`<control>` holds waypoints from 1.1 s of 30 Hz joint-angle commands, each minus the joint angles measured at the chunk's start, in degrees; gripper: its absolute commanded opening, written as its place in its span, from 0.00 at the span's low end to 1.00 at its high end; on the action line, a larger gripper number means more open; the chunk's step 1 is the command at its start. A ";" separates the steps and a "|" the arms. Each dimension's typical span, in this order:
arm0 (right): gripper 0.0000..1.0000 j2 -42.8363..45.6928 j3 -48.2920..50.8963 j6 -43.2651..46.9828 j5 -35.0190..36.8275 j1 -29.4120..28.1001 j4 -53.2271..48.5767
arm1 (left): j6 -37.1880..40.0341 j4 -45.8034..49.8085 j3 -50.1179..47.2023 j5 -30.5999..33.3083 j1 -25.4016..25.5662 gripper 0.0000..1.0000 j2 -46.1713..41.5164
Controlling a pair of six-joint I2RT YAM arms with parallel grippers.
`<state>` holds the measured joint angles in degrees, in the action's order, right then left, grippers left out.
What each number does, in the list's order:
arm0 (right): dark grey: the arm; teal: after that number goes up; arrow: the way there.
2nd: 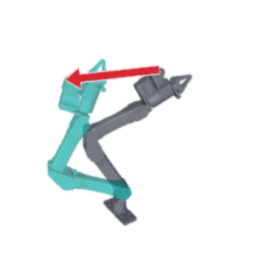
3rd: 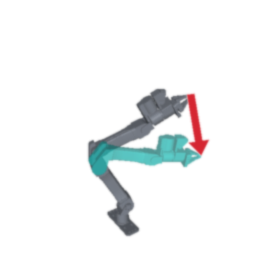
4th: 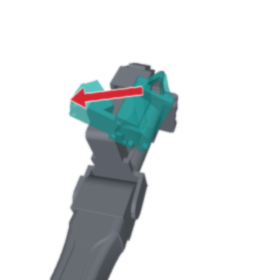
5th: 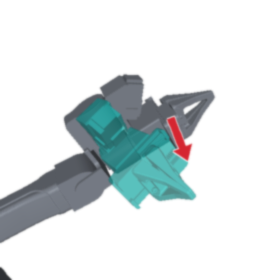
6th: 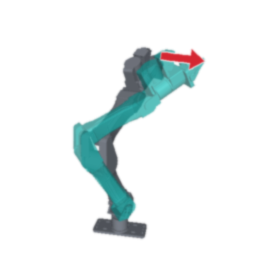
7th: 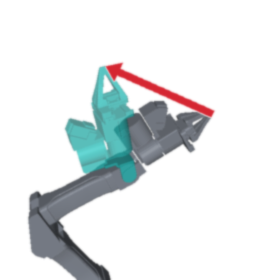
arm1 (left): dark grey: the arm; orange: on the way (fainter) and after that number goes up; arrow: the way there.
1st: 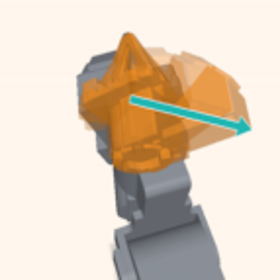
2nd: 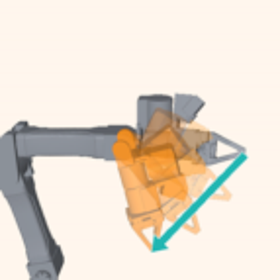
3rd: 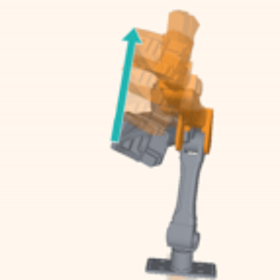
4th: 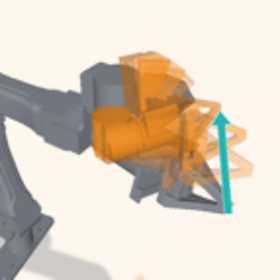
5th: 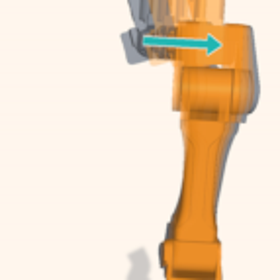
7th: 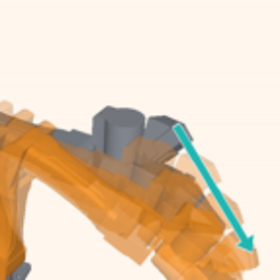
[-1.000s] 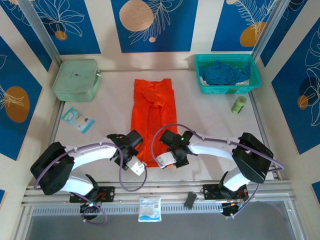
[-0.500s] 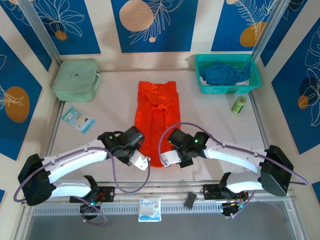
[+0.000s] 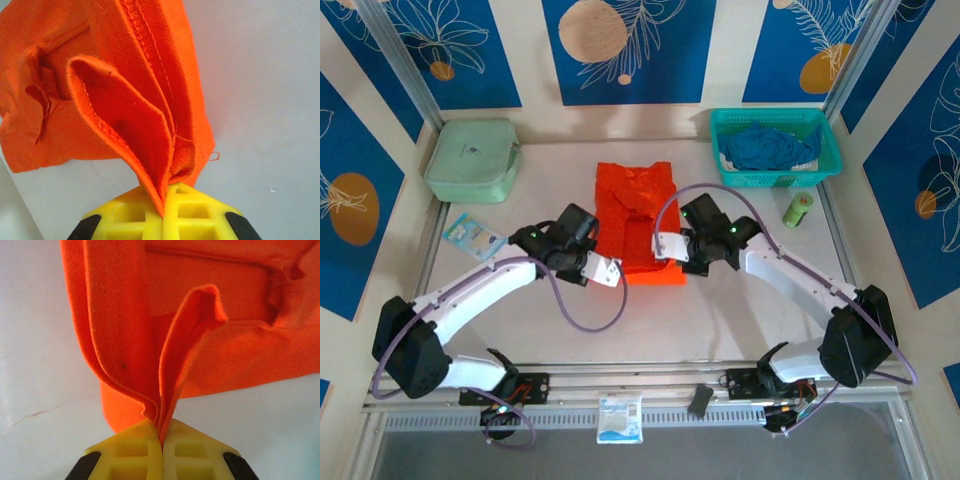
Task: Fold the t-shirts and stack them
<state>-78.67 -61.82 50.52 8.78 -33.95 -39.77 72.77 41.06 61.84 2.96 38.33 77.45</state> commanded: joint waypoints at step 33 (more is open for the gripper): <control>0.07 -31.27 -17.43 -12.09 3.56 11.75 16.83 | 3.81 -29.48 6.86 -0.56 -12.26 0.28 27.23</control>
<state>-108.55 -77.10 42.50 11.25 -23.00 -24.99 76.86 14.83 67.37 1.21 27.00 103.04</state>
